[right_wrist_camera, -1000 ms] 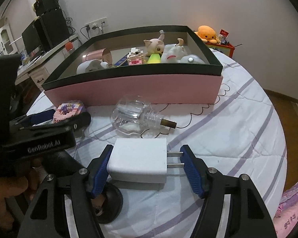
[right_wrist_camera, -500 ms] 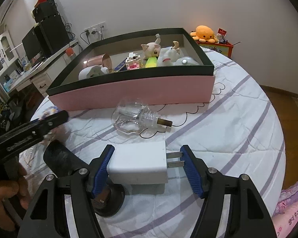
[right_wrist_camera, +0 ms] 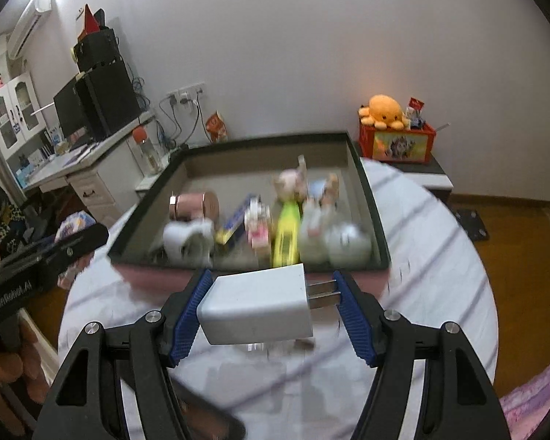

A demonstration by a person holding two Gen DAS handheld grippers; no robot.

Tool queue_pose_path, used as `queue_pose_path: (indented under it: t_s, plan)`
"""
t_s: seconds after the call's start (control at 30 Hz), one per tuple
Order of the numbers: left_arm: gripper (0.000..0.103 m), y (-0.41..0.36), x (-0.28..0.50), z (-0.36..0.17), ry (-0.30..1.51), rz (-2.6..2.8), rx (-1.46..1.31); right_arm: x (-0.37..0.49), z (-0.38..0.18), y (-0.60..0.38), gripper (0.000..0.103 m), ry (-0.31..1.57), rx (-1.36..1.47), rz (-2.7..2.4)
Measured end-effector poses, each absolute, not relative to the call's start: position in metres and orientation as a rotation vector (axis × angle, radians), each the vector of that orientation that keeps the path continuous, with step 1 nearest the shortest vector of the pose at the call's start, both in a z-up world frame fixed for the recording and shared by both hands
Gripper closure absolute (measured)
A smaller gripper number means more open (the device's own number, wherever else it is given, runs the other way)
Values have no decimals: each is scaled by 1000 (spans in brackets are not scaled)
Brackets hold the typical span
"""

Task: Organize rigid objects
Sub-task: 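Carry the donut and plug into the pink box and release both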

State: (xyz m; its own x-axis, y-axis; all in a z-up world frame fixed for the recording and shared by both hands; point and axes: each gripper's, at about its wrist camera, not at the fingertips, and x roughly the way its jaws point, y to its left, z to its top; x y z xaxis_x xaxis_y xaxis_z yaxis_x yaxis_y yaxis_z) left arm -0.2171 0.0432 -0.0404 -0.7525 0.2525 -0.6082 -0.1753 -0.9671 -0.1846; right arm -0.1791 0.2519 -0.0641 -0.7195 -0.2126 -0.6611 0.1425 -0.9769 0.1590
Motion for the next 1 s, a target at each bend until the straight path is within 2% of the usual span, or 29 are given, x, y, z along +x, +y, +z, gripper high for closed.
queue_pose_path:
  t_s: [0.4, 0.5, 0.53, 0.57, 0.63, 0.7, 1.0]
  plan:
    - [46, 63, -293, -71, -136, 2708, -1058, -262, -87, 247, 34, -140, 1181, -2702]
    - [45, 66, -302, -82, -111, 2687, -1104, -267, -92, 246, 34, -85, 1190, -2724]
    - [44, 67, -303, -85, -101, 2684, -1122, -268, -92, 246, 32, -78, 1192, -2727]
    - [39, 67, -304, -88, -84, 2685, -1140, -268, -92, 247, 22, -87, 1192, -2723]
    - [11, 66, -302, -89, -64, 2701, -1148, -267, -92, 246, 19, -67, 1184, -2725]
    - [3, 61, -296, -83, -85, 2720, -1109, -264, -93, 243, 19, -12, 1190, -2731]
    - [1, 40, -241, -48, -134, 2797, -972, -216, -73, 256, 19, -130, 1085, -2767]
